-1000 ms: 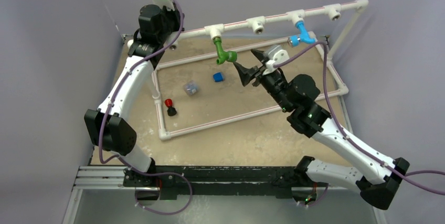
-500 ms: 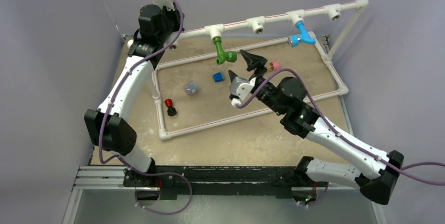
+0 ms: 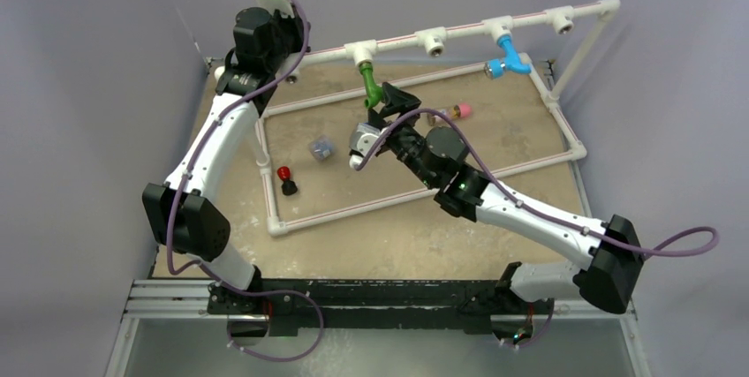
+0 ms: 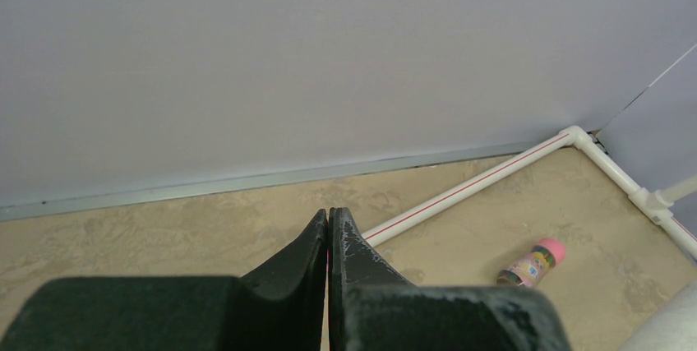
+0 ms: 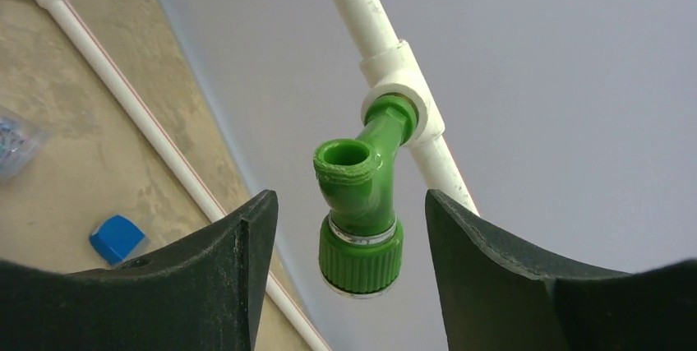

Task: Install the water faucets

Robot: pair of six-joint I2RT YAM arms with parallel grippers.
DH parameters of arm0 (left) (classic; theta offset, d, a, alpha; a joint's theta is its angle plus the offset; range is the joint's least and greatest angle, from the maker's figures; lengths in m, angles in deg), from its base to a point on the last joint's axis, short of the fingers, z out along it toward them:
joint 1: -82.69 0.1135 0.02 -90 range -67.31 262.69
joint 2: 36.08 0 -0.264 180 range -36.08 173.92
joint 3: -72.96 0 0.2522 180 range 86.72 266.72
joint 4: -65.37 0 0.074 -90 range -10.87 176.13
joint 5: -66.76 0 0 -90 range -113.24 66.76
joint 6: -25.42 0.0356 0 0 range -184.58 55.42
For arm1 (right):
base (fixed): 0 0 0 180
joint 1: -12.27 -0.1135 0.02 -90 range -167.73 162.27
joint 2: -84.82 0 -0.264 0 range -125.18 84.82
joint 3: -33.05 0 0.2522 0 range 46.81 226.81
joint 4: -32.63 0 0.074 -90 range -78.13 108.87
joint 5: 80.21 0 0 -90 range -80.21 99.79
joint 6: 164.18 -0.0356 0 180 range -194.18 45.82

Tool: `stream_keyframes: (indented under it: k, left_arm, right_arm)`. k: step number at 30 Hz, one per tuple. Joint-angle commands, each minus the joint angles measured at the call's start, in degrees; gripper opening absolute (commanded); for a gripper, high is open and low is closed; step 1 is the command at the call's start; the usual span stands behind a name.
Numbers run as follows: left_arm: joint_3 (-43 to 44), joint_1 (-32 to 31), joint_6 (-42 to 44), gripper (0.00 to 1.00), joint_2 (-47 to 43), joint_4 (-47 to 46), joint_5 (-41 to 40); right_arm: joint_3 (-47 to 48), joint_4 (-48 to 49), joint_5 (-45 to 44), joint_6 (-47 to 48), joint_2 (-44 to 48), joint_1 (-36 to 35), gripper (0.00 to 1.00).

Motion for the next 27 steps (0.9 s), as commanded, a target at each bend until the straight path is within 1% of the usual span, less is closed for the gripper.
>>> stream_keyframes:
  k: [1, 5, 9, 11, 14, 17, 20, 22, 25, 27]
  left_arm:
    - [-4.3, -1.2, 1.5, 0.0, 4.7, 14.3, 3.2]
    - [-3.9, -1.2, 1.5, 0.0, 4.8, 14.4, 3.1]
    - [-3.8, -1.2, 1.5, 0.0, 4.7, 14.5, 3.2]
    - [-3.9, -1.2, 1.5, 0.0, 4.6, 14.6, 3.1]
    - [-4.1, -1.2, 1.5, 0.0, 4.5, 14.6, 3.1]
    - [-4.1, -1.2, 1.5, 0.0, 4.4, 14.6, 3.1]
    - [-3.9, -1.2, 1.5, 0.0, 4.5, 14.6, 3.2]
    - [-3.8, -1.2, 1.4, 0.0, 4.5, 14.6, 3.3]
    - [-3.7, -1.2, 1.2, 0.0, 4.4, 14.7, 3.4]
    - [-3.9, -1.2, 1.2, 0.0, 4.3, 14.8, 3.4]
  right_arm:
    - [2.6, 9.5, -6.4, 0.1, -1.6, -0.4, 0.67]
    - [3.4, 12.0, -8.1, -1.5, -4.1, -0.3, 0.61]
    - [4.9, 14.0, -9.8, -5.4, -6.2, -0.3, 0.49]
    - [5.4, 14.0, -10.0, -8.1, -6.9, -0.4, 0.41]
    - [5.3, 14.6, -10.2, -12.8, -7.2, -0.7, 0.25]
    - [4.2, 15.5, -10.5, -17.8, -7.0, -1.0, 0.01]
    - [2.5, 16.9, -11.1, -23.9, -6.9, -1.5, 0.0]
    - [1.5, 18.8, -11.4, -29.6, -6.6, -1.8, 0.0]
    - [0.8, 20.5, -12.3, -42.5, -6.1, -1.8, 0.0]
    - [1.0, 20.6, -13.3, -53.1, -6.1, -1.8, 0.0]
